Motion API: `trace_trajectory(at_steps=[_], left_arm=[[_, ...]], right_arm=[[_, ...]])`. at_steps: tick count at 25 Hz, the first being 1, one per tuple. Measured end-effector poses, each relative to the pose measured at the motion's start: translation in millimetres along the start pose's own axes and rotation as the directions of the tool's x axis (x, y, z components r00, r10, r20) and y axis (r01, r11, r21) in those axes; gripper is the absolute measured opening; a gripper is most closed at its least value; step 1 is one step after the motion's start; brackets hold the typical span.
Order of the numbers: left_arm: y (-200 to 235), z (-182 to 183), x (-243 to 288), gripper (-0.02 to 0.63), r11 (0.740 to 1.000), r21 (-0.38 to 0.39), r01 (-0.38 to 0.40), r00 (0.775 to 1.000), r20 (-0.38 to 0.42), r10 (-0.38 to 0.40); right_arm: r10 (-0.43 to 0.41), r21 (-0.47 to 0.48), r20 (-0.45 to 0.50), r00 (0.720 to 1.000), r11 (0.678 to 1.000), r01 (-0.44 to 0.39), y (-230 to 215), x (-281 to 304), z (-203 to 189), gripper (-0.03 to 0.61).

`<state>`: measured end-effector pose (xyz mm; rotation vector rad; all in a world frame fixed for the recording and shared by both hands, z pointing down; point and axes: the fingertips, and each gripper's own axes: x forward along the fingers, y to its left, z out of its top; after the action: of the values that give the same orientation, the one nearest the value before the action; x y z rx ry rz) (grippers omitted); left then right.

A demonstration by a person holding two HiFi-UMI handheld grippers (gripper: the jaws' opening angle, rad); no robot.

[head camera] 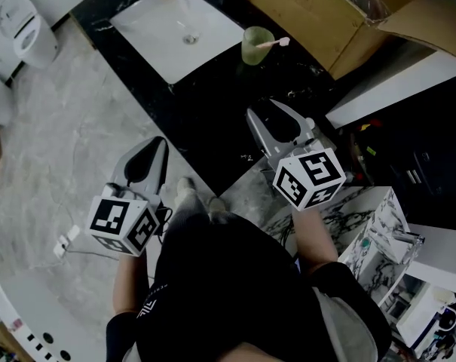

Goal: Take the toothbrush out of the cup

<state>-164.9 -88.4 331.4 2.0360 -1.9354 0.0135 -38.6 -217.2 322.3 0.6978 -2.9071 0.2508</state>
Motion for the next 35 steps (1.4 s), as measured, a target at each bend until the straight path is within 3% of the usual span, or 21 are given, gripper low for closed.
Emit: trace_trajectory(at_steps=[11, 22, 35], left_arm=[[10, 38, 82, 0.028, 0.986, 0.050, 0.159, 0.987, -0.027, -0.157], [20, 54, 148, 0.028, 0.957, 0.052, 0.285, 0.955, -0.102, -0.279], [20, 56, 199, 0.028, 0.929, 0.026, 0.370, 0.924, -0.120, -0.364]], right_arm=[[-0.171, 0.060, 0.003, 0.985, 0.983, 0.171, -65, 28, 11, 0.146], [-0.292, 0.110, -0.019, 0.956, 0.950, 0.293, -113, 67, 9, 0.146], [-0.336, 0.138, 0.013, 0.942, 0.933, 0.332, -139, 92, 16, 0.142]])
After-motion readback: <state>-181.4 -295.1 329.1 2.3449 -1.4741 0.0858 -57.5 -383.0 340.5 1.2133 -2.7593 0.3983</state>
